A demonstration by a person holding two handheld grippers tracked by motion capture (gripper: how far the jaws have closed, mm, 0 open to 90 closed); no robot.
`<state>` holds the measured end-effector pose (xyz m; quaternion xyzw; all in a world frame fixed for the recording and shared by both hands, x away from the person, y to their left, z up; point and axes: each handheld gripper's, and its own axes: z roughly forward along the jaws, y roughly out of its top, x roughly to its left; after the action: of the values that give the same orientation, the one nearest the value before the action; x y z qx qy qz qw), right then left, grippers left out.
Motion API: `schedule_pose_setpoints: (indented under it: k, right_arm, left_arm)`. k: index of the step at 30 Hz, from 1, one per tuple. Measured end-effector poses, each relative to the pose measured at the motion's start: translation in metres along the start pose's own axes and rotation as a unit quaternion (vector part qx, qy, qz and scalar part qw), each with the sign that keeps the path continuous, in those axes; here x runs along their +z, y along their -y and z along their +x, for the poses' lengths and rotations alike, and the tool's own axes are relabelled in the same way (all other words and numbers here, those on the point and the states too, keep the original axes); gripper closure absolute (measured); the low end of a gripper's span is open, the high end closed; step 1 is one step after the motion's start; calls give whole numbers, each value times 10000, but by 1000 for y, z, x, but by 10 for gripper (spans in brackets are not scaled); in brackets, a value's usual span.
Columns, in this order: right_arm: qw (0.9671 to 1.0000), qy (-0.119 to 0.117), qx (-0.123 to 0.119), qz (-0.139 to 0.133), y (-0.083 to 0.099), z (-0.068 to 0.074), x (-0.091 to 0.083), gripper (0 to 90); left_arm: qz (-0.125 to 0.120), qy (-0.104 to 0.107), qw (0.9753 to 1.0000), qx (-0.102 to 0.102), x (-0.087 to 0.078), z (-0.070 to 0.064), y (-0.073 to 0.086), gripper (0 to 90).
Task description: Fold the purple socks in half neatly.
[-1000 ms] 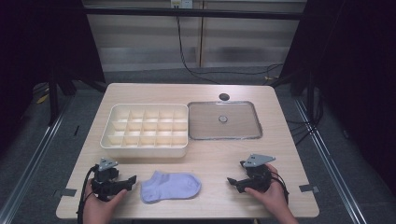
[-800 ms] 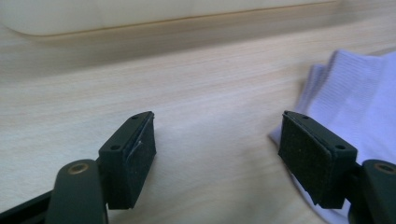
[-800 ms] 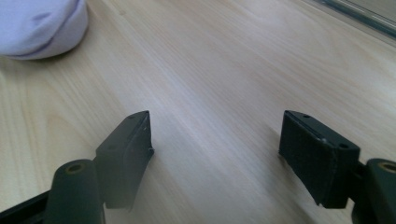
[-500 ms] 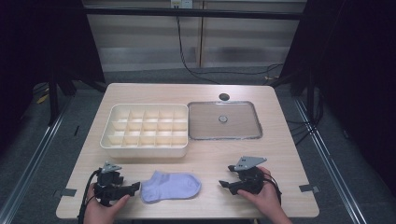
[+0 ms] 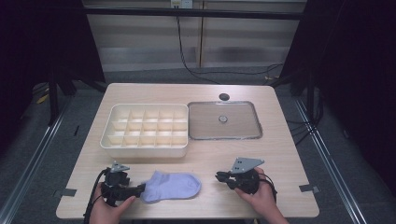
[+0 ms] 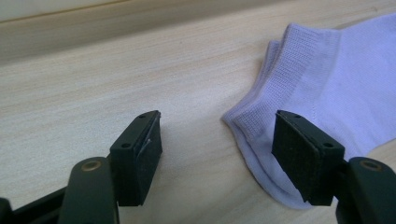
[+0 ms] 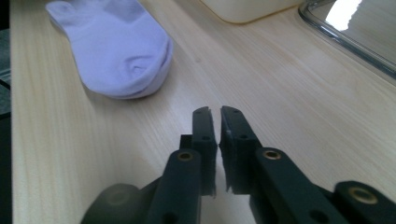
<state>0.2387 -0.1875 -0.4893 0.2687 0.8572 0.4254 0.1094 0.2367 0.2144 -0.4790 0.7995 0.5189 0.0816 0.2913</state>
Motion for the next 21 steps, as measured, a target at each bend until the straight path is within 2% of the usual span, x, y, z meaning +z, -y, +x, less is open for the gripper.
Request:
schedule_pose_setpoints:
  k: [4,7,12,15,21]
  right_arm:
    - [9997,-213,-122,63,-5,5,7,900]
    - [9987,-284,-345,229,-6,12,15,900]
    - [9982,-379,-422,212,-11,15,22,900]
    - [9980,-456,-409,122,-14,15,25,900]
    - [9973,-516,-486,201,-14,15,29,900]
  left_arm:
    - [60,36,10000,-14,0,-2,0,333]
    - [67,97,9999,-66,1,-3,0,333]
    - [115,158,9997,-164,-1,-4,1,360]
    - [151,160,9992,-337,-2,-3,3,376]
    - [128,212,9987,-455,-2,-3,3,387]
